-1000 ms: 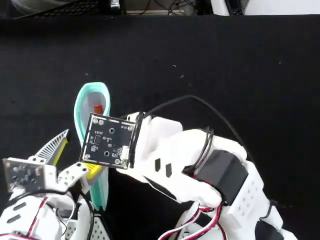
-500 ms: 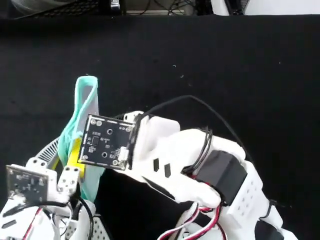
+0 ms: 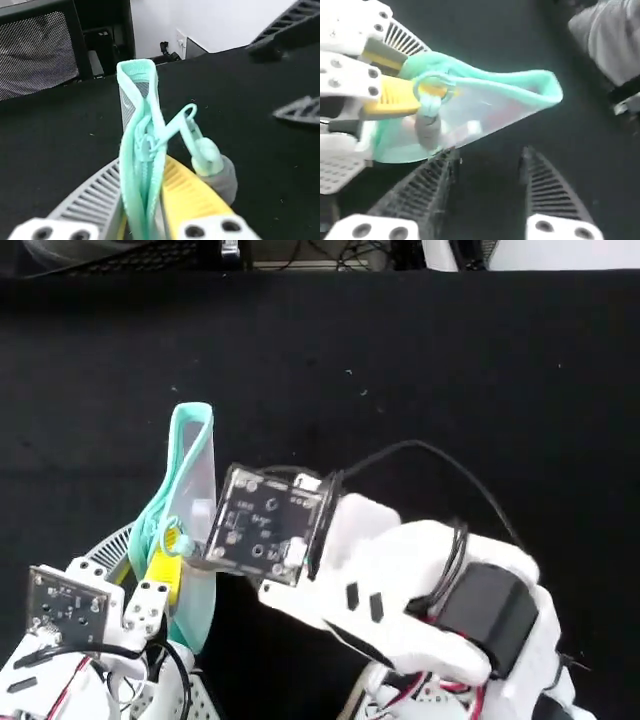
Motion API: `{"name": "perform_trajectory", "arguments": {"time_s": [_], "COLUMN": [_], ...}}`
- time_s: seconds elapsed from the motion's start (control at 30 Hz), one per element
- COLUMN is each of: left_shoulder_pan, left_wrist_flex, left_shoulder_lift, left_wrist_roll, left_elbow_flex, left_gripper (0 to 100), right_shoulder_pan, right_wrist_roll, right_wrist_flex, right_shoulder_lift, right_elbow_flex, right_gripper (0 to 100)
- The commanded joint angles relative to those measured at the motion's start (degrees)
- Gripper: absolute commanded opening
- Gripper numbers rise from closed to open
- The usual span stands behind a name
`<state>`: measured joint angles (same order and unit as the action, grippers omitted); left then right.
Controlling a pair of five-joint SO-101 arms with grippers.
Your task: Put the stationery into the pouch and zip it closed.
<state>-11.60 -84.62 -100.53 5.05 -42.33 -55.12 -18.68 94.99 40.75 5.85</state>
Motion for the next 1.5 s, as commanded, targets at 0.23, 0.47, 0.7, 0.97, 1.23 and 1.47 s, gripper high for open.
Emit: {"name": "perform_trajectory", "arguments": {"time_s": [0.23,0.47,0.7,0.97,1.23,1.47], "left_shoulder_pan": [-0.8,-0.9,-6.1,-9.6,-9.6,-9.6], "left_wrist_flex": [10.5,13.6,10.4,7.5,7.5,7.4], "left_shoulder_lift": [1.1,1.1,0.6,0.5,0.5,0.5], "left_wrist_roll": [0.6,0.6,0.3,0.3,0.3,0.3], "left_elbow_flex": [-10.5,-14.2,-13.8,-13.8,-13.8,-13.8], "left_gripper": [3,3,3,3,3,3], "right_shoulder_pan": [-8.2,-8.3,-5.8,-0.9,2.6,3.5], "right_wrist_roll": [3.0,3.0,2.7,2.8,3.0,3.0], "right_wrist_flex": [-4.0,-11.4,-18.5,-23.5,-24.5,-30.0], "right_shoulder_lift": [0.7,1.0,1.0,0.7,1.0,1.1], "right_elbow_flex": [-2.0,-9.5,-13.4,-13.4,-13.3,-14.7], "right_gripper": [19.5,19.5,19.5,19.4,19.4,19.4]}}
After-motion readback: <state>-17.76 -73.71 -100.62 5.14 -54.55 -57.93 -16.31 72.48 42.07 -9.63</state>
